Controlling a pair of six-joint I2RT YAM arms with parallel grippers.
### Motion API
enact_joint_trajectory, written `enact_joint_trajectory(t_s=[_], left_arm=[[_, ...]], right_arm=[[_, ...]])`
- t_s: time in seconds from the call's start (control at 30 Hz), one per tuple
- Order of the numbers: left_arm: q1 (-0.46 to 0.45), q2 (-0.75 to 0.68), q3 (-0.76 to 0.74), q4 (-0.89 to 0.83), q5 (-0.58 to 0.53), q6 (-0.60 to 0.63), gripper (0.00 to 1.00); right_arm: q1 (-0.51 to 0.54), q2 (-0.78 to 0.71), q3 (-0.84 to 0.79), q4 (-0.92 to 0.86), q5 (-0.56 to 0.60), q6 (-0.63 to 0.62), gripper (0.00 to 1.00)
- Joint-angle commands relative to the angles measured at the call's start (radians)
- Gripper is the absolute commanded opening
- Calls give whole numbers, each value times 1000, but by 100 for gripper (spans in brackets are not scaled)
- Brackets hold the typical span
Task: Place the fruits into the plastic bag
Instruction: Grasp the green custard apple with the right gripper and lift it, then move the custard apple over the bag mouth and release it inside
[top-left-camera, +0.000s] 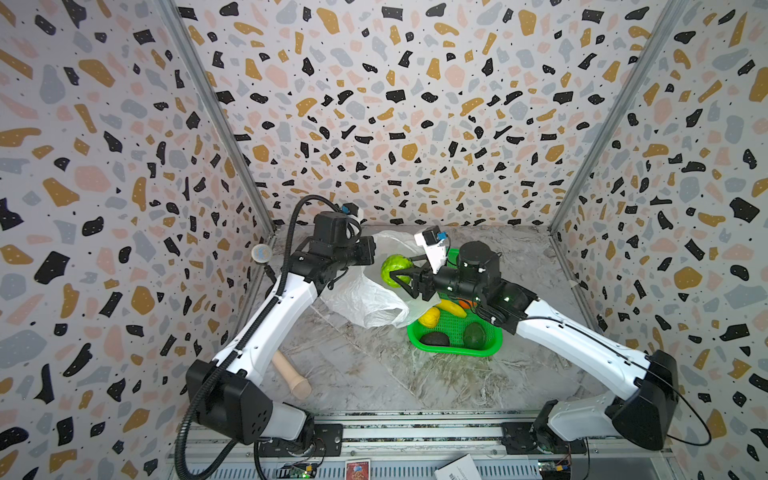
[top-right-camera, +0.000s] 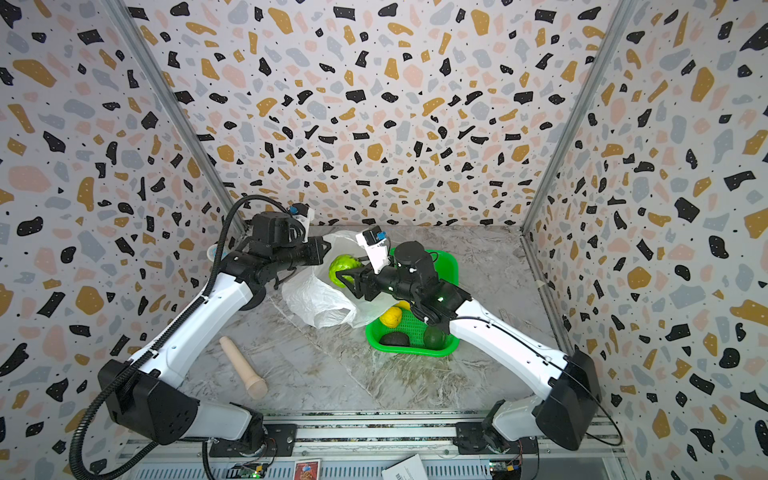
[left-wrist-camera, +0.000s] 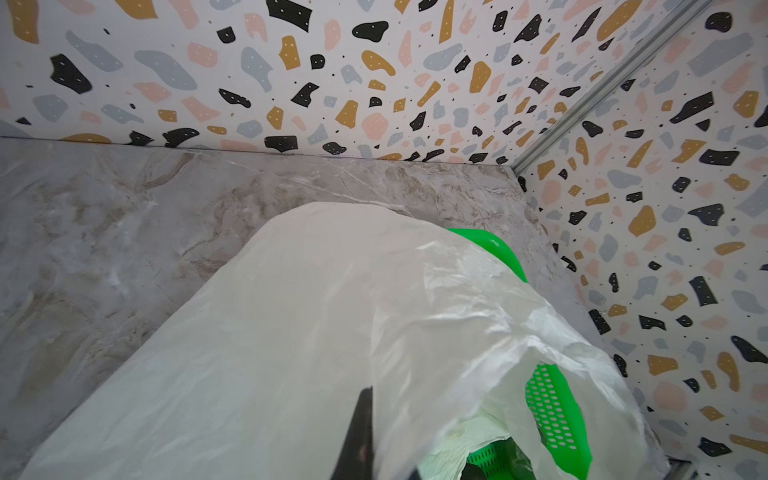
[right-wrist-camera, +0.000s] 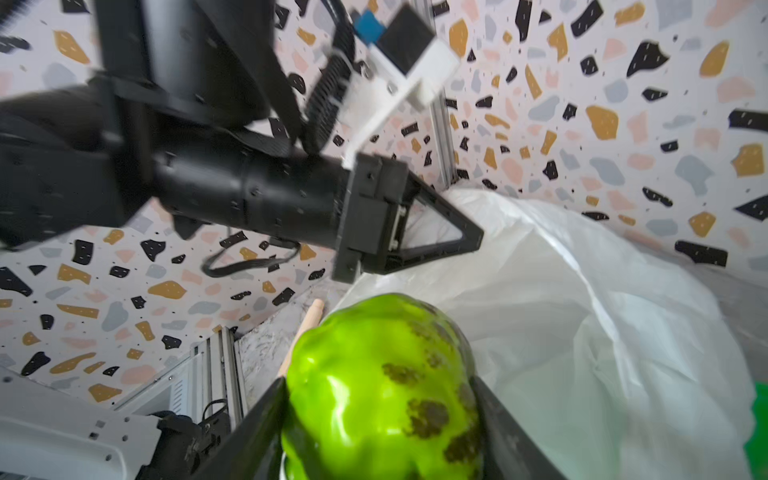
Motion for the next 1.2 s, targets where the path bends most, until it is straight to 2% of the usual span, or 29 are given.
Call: enact_joint_trajectory(t_s=[0.0, 0.2, 0.27, 0.33, 0.53, 0.97, 1.07, 1.17], left_arm=[[5, -7, 22, 48, 102, -49, 0], [4, -8, 11, 86, 206, -139, 0], [5, -2, 4, 108, 235, -183, 0], [4, 5, -3, 138, 277, -229, 0], [5, 25, -31, 205, 346, -326, 0], [5, 32, -76, 233, 346, -332, 0], [4, 38, -76, 207, 332, -306, 0], [4, 38, -77, 180, 298, -268, 0]], right_arm=[[-11, 16, 74, -16, 65, 25, 40], [-87, 112, 149, -87, 71, 99, 45], [-108, 145, 174, -106, 64, 113, 50], [-124, 179, 211, -134, 71, 116, 61], [-137, 227, 275, -170, 44, 112, 74], [-145, 165, 208, -154, 37, 92, 75], [-154, 89, 155, -142, 52, 60, 75], [-158, -37, 49, -106, 128, 26, 75]])
